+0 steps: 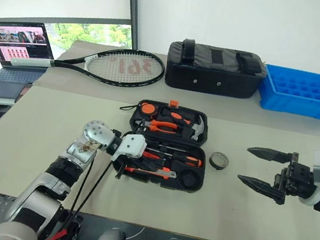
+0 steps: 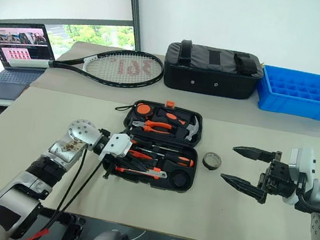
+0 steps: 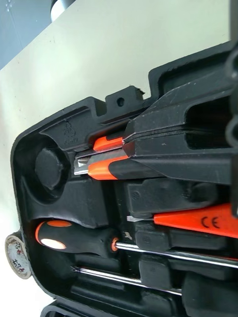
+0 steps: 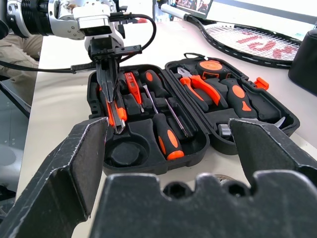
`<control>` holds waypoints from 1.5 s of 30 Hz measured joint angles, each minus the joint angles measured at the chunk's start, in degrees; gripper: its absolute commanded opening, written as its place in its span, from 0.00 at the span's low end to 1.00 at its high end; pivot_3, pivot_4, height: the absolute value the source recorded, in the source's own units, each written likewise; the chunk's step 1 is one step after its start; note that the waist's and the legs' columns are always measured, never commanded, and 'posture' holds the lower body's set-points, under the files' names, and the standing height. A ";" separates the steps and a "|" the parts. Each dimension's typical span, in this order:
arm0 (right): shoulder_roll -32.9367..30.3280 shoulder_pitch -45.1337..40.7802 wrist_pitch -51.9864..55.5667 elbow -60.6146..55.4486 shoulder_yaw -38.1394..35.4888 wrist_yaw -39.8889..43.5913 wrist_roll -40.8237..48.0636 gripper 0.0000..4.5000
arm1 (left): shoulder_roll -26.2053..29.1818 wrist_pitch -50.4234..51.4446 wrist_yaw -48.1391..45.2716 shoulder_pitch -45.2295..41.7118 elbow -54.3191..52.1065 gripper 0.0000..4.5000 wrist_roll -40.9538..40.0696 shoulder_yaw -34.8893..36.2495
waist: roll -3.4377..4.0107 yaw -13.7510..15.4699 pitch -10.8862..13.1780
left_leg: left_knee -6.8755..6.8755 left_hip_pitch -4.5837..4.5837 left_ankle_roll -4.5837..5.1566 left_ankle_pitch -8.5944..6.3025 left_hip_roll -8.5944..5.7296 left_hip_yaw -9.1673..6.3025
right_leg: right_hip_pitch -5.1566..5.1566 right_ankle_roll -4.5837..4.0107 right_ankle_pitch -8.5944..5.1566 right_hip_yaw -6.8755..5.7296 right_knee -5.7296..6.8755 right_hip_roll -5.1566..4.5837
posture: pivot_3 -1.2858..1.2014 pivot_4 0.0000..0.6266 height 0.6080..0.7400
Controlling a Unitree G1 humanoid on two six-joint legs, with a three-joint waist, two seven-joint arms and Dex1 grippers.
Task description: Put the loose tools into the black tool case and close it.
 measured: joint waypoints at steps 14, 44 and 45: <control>-0.01 1.16 0.00 -0.90 -0.48 -0.02 0.02 1.00 | -2.54 -0.38 -0.81 -1.46 8.11 0.01 -1.64 1.17 | 0.08 0.08 -0.06 | 0.09 0.10 0.01 0.01 -0.03 -0.02 | 0.10 0.21 -0.05 0.01 0.07 0.00 | 0.52 0.24 0.76; -4.23 -10.30 -2.38 4.29 15.61 -2.42 -16.43 1.00 | 7.87 22.37 1.39 0.07 -14.61 0.94 -12.44 9.70 | 0.11 -1.02 -0.05 | 0.00 -0.06 0.17 0.04 0.06 -0.03 | -0.09 0.22 -0.03 0.01 0.02 0.06 | 0.52 0.24 0.76; -4.25 -11.69 -2.68 5.38 16.96 -2.40 -17.75 1.00 | 8.67 24.10 1.29 -0.08 -16.09 0.99 -13.28 10.40 | 0.15 -1.14 -0.05 | -0.01 -0.06 0.17 0.04 0.05 -0.03 | -0.10 0.21 -0.03 0.00 0.02 0.06 | 0.52 0.24 0.76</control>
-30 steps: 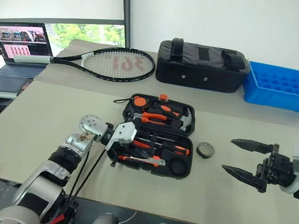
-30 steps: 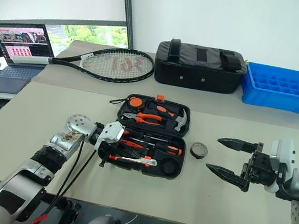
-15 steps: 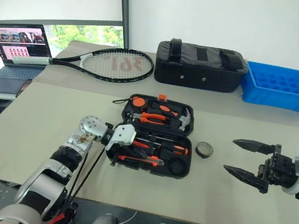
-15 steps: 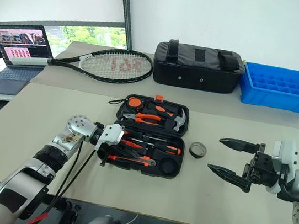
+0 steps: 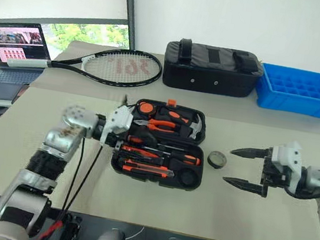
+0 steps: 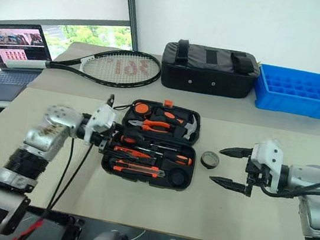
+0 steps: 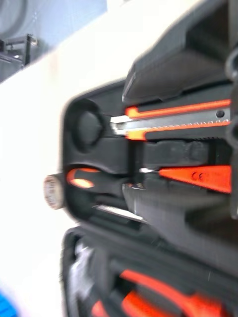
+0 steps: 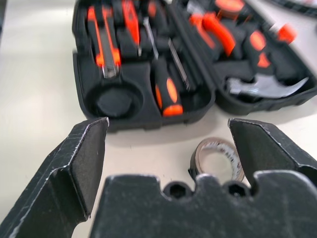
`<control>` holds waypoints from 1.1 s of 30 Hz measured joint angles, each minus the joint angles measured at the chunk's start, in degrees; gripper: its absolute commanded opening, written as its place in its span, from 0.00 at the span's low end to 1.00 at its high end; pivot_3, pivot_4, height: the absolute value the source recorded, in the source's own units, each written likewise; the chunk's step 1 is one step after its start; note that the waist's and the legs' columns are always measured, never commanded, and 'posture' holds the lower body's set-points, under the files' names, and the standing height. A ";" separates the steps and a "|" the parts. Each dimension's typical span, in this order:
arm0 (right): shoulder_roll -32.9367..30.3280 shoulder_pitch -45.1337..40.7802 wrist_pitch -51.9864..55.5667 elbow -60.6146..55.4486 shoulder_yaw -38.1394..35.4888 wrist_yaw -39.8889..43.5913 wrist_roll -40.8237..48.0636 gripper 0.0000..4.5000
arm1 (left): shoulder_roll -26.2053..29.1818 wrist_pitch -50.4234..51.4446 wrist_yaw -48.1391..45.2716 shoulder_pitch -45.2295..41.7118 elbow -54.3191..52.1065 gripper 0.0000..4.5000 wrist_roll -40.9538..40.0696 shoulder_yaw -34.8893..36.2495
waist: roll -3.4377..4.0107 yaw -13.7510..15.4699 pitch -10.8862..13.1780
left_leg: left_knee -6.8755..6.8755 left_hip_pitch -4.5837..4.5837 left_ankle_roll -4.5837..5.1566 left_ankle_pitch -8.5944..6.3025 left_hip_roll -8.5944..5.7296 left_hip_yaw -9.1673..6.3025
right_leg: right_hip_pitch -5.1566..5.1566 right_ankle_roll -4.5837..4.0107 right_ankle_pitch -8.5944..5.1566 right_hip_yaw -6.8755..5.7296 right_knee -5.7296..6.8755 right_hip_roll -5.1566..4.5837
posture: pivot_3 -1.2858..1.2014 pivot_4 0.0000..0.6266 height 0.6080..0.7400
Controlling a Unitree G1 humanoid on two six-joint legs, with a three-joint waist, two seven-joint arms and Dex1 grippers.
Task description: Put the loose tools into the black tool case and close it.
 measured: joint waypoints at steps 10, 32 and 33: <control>1.81 -14.63 -5.89 14.06 14.92 1.23 -15.07 0.82 | 7.36 11.05 2.57 1.70 -14.23 1.00 -6.27 4.67 | 0.00 -0.30 0.02 | -0.03 0.07 0.00 0.00 0.04 0.01 | 0.00 -0.10 0.04 0.00 0.00 0.00 | 0.52 0.24 0.76; 4.76 -23.11 -8.97 22.00 19.52 3.22 -20.76 0.01 | 10.49 16.04 6.74 5.38 -22.77 1.00 -9.83 5.70 | 0.01 -0.39 0.05 | -0.04 0.10 0.00 0.00 0.04 0.02 | 0.00 -0.24 0.11 0.00 0.02 0.00 | 0.52 0.24 0.76; 3.82 -23.42 -8.00 20.83 18.95 3.78 -20.39 0.01 | 10.56 16.04 6.96 5.38 -22.76 1.00 -9.81 5.70 | 0.01 -0.38 0.05 | -0.05 0.10 0.00 0.00 0.04 0.02 | 0.00 -0.24 0.11 0.00 0.02 0.00 | 0.52 0.24 0.76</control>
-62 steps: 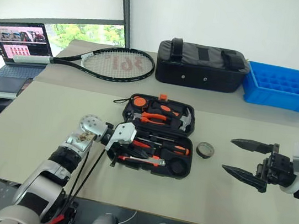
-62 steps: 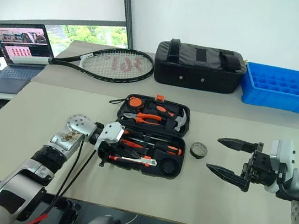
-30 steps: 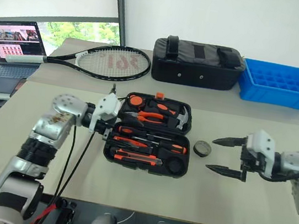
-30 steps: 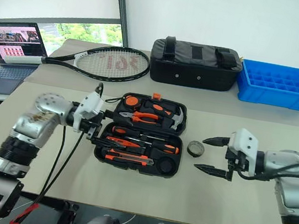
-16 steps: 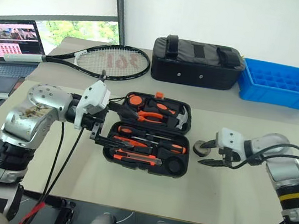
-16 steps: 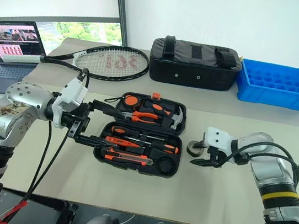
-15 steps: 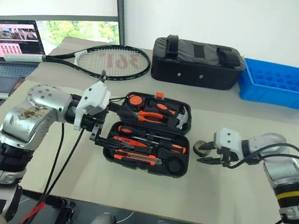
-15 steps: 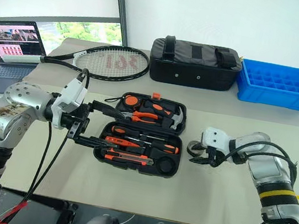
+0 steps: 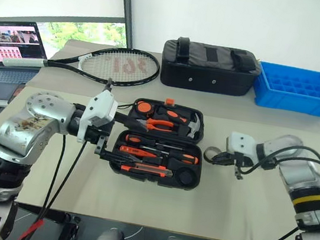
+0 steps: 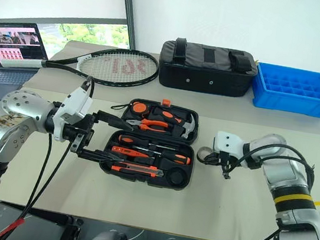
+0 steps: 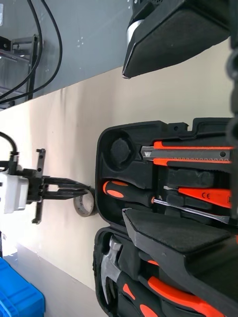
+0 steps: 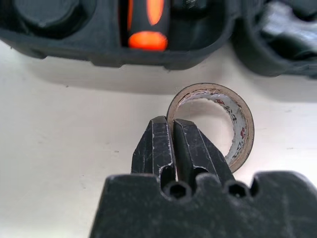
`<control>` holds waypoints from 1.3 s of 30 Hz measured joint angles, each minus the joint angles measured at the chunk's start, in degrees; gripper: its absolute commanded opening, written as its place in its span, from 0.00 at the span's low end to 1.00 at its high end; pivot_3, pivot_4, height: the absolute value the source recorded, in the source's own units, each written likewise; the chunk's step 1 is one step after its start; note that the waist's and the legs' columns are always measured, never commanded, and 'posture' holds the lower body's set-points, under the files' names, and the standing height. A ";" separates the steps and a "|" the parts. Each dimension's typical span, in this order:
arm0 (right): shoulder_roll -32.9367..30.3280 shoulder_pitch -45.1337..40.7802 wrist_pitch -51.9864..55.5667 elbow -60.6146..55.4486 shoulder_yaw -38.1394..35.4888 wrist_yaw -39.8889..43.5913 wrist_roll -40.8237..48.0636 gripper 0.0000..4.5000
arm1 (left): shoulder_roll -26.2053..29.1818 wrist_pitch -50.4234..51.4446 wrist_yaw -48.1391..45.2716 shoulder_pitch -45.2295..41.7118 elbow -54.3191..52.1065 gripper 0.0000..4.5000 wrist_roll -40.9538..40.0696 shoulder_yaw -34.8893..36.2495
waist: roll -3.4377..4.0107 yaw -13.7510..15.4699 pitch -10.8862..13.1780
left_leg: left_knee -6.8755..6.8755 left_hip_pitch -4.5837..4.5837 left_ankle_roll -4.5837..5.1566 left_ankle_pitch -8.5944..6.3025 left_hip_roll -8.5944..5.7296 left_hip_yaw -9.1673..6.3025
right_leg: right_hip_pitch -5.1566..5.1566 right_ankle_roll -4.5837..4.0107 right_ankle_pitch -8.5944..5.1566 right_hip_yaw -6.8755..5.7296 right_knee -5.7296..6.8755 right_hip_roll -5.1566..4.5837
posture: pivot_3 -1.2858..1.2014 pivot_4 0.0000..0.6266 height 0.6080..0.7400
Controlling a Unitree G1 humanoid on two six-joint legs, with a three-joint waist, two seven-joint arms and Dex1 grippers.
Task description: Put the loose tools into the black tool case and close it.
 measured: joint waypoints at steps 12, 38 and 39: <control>-1.49 3.35 15.35 -26.41 -0.27 4.32 7.07 0.01 | 0.66 0.02 1.80 1.99 0.15 1.00 -0.16 0.19 | -0.01 0.11 0.01 | -0.03 -0.01 0.00 0.00 0.07 -0.04 | -0.02 0.00 -0.01 -0.08 0.01 0.03 | 0.52 0.24 0.76; -0.47 6.58 21.44 -35.92 7.69 3.65 8.20 0.84 | 1.27 -0.38 2.45 2.54 1.19 1.00 -0.46 0.28 | -0.07 0.11 0.04 | -0.02 -0.01 0.00 0.00 0.13 -0.04 | -0.07 0.13 -0.10 -0.07 0.02 0.10 | 0.52 0.24 0.76; -0.74 6.68 21.91 -36.15 7.53 3.61 8.57 0.91 | 1.27 -0.82 2.45 2.54 1.99 1.00 -0.32 0.28 | -0.07 0.11 0.04 | -0.02 0.00 0.00 0.00 0.13 -0.04 | -0.07 0.13 -0.10 -0.07 0.02 0.09 | 0.52 0.24 0.76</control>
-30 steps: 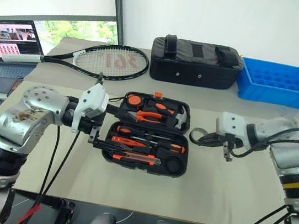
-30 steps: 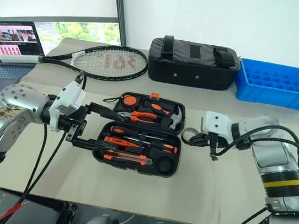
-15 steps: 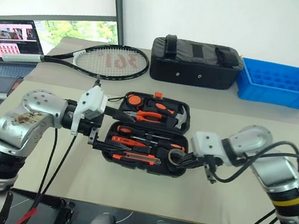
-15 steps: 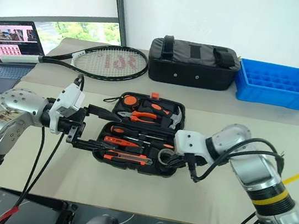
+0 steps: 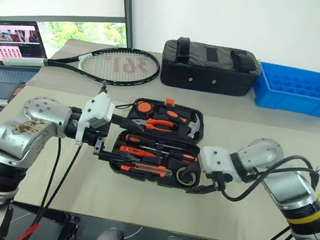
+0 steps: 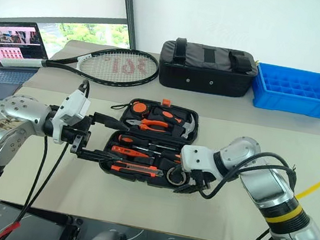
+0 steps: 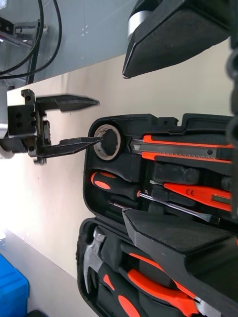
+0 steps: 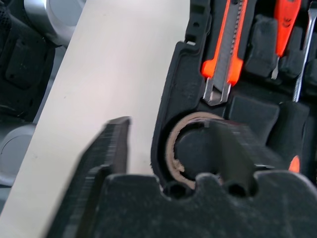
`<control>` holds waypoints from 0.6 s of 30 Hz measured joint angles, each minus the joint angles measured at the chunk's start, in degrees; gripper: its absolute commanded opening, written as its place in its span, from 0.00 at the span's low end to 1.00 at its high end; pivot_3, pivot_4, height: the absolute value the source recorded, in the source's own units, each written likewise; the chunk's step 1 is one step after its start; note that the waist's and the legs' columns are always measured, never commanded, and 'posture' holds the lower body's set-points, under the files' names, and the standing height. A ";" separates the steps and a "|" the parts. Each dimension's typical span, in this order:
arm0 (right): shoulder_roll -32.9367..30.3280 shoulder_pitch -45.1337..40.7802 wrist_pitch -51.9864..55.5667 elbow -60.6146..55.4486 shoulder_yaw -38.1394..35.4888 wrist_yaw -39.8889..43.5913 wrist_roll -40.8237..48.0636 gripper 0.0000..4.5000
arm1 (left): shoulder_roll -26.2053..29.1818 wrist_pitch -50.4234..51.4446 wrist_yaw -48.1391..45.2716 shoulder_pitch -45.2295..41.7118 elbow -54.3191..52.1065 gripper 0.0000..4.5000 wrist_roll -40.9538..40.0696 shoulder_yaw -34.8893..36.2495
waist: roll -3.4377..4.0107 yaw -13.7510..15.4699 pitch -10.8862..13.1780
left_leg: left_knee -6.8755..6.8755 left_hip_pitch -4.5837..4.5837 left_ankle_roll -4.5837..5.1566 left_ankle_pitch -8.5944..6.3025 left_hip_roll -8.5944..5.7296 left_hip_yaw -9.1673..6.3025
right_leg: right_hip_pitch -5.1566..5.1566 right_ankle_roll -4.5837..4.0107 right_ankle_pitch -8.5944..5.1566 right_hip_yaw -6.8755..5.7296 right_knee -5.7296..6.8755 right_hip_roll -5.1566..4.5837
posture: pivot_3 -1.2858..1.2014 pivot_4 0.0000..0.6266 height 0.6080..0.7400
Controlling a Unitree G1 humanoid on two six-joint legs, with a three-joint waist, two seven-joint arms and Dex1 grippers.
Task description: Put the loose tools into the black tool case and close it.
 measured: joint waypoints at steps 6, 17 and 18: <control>1.22 -1.75 1.67 3.99 -3.63 -4.22 0.68 0.99 | -2.18 -3.18 2.55 -0.04 7.41 1.00 2.20 0.68 | -0.01 -0.09 0.01 | 0.03 0.04 0.00 0.00 0.00 0.01 | 0.01 -0.02 0.01 0.02 0.02 0.00 | 0.52 0.24 0.76; 11.94 -12.82 16.94 37.15 -17.36 -22.65 4.92 0.99 | -12.34 -7.82 11.70 -14.07 45.32 1.00 8.94 3.03 | -0.09 0.23 0.02 | -0.01 -0.17 0.01 0.00 -0.05 0.01 | -0.24 -0.26 0.16 -0.01 0.05 0.01 | 0.52 0.24 0.76; 12.63 -14.10 18.13 40.00 -18.05 -24.57 4.82 0.99 | -12.55 -7.85 11.72 -15.87 47.91 1.00 9.09 3.33 | -0.08 0.21 0.01 | -0.02 -0.16 0.02 0.00 -0.05 0.00 | -0.23 -0.27 0.16 -0.01 0.08 0.01 | 0.52 0.24 0.76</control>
